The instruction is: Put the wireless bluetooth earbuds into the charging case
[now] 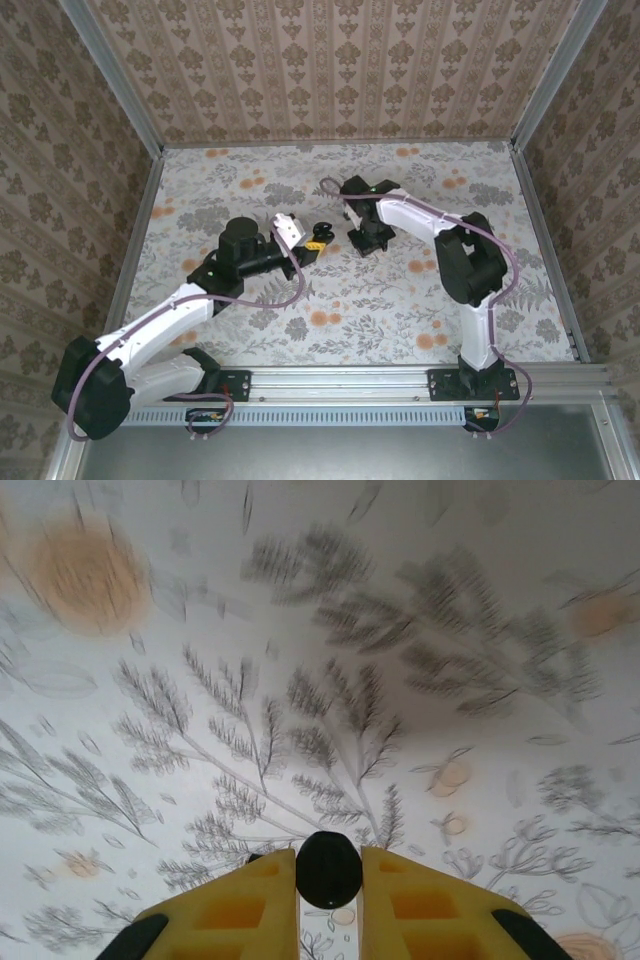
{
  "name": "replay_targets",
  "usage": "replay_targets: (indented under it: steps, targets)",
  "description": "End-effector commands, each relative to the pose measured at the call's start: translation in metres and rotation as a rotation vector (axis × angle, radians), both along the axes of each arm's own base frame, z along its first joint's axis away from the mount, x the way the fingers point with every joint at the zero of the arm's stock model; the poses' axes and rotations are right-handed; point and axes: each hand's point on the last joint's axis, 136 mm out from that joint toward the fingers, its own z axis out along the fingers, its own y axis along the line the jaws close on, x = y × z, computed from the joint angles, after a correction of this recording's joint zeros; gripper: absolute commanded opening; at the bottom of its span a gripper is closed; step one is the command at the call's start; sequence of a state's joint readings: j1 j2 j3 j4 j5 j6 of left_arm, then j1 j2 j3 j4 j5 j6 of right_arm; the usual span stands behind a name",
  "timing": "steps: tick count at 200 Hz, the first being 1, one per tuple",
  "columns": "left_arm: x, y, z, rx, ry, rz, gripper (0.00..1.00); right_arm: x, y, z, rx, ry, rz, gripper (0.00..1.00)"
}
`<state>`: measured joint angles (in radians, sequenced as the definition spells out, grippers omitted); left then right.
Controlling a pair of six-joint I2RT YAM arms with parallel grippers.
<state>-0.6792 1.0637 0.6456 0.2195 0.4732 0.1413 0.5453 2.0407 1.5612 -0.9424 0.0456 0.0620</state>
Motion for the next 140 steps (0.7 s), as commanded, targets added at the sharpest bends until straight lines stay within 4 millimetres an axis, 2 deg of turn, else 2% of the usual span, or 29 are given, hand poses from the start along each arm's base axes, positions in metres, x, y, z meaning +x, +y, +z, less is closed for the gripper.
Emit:
replay_targets:
  steps: [1,28,37,64,83,113,140]
  targets:
    - [-0.002,0.006,0.005,-0.025,-0.004,0.016,0.00,-0.029,-0.011,-0.014,-0.098,0.143,0.131,0.19]
    - [-0.002,0.007,0.005,-0.023,-0.005,0.021,0.00,-0.031,-0.009,-0.020,-0.089,0.160,0.134,0.22]
    - [-0.002,0.007,0.006,-0.018,-0.007,0.022,0.00,-0.030,-0.008,-0.019,-0.088,0.157,0.124,0.26]
    - [-0.001,0.009,0.009,-0.013,-0.023,0.029,0.00,-0.024,-0.003,-0.003,-0.049,0.114,0.068,0.40]
    - [-0.001,0.010,0.011,-0.011,-0.032,0.031,0.00,-0.019,-0.001,0.013,-0.018,0.078,-0.010,0.45]
    - [-0.002,0.012,0.013,-0.012,-0.039,0.032,0.00,-0.013,0.002,0.032,0.092,0.053,-0.345,0.46]
    - [-0.003,0.010,0.011,-0.015,-0.030,0.023,0.00,-0.016,0.010,0.021,0.259,0.040,-0.649,0.46]
